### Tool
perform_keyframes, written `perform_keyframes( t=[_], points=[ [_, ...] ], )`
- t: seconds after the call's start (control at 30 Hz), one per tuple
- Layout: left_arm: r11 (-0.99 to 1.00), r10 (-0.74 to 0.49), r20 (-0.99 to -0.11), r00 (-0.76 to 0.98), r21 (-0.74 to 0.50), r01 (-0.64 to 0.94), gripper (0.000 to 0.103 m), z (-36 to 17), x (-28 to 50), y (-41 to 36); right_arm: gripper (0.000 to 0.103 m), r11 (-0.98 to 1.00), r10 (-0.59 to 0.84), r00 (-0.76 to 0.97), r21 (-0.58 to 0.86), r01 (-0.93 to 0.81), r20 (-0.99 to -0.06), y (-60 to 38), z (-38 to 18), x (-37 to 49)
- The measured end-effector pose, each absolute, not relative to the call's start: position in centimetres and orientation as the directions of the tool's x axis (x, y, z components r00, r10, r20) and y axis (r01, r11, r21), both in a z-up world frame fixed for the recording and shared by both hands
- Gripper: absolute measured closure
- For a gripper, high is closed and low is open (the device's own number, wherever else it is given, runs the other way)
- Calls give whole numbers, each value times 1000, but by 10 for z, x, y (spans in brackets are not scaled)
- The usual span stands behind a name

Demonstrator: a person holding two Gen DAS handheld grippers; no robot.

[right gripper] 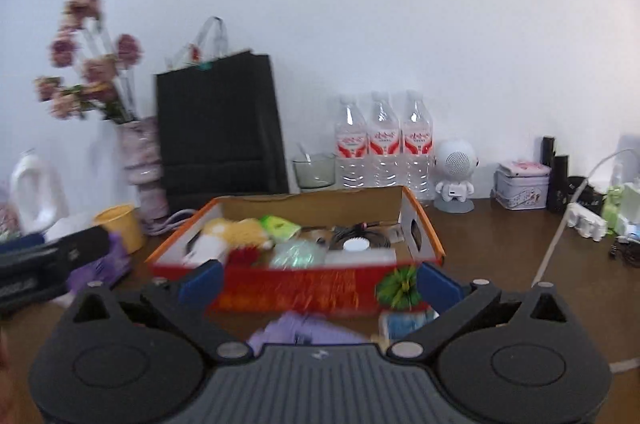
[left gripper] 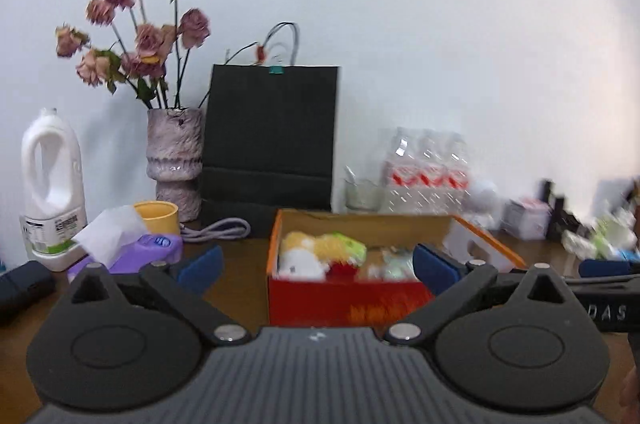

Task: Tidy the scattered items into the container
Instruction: 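Withdraw both grippers toward the purple pouch and crumpled tissue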

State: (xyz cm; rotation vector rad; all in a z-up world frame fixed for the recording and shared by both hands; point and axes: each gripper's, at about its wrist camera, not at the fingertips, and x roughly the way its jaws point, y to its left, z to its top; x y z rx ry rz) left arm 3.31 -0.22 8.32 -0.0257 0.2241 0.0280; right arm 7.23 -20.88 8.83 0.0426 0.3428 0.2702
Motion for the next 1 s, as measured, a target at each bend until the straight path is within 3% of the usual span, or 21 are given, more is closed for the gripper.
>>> perform_keyframes(
  t=[0.2,0.33,0.5,1.0],
  points=[
    [999,-50,-363,931,-34,40,0,50,-26,-10,0,947,311,908,12,-321,-280,-234,58,-13],
    [997,5,-438,899,-68,-38,0,29,-55,-17,0,946,323,901,66,-318,-291,-253,50,-46],
    [998,2,-421,907,-53,-27,0,20,-81,-28,0,948,308,897,25,-317,-318,-259,35,-67],
    [998,-16,-447,895,-67,-15,0,22,-38,-27,0,956,283,884,32,-293,-371,-257,28,-32]
  ],
)
